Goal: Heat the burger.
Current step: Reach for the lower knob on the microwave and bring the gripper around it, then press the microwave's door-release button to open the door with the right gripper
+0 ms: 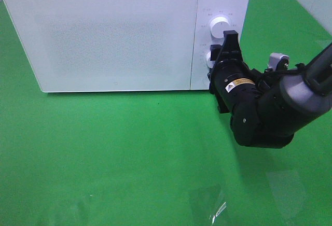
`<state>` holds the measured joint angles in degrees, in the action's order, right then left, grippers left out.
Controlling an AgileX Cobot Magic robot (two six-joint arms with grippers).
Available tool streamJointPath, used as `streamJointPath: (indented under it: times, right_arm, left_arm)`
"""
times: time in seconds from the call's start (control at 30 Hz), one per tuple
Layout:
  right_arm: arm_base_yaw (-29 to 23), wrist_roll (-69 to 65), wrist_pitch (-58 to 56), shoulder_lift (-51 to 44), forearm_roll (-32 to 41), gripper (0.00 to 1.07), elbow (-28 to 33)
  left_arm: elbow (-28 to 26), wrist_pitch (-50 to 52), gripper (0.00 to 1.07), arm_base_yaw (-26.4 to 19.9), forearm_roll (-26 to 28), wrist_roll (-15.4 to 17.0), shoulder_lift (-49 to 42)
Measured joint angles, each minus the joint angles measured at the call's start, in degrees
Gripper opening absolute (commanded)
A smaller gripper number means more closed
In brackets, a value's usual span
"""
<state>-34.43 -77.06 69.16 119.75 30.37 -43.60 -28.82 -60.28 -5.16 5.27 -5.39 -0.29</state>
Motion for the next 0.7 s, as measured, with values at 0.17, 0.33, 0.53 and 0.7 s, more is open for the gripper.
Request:
streamJointPath:
  times: [0.17, 0.33, 0.53, 0.7]
  right_arm:
    - [0.0, 0.63, 0.0, -0.52, -2.18, 0.73, 0.86]
    - [-0.06, 2.01, -2.18, -2.52, -3.67, 0.76, 3.72]
    - [-0.34, 7.1, -5.84, -8.08, -5.44, 0.76, 8.82]
    - [-0.4, 14.67, -13.35, -14.73, -9.22, 0.76, 12.03]
  left_arm:
    - [0.0, 0.0, 0.98, 0.0, 0.0, 0.0, 0.0]
    - [0.0, 0.0, 0.98, 0.0, 0.0, 0.0, 0.0]
    - [0.0, 0.0, 0.98, 0.0, 0.0, 0.0, 0.0]
    - [0.0, 0.0, 0.98, 0.0, 0.0, 0.0, 0.0]
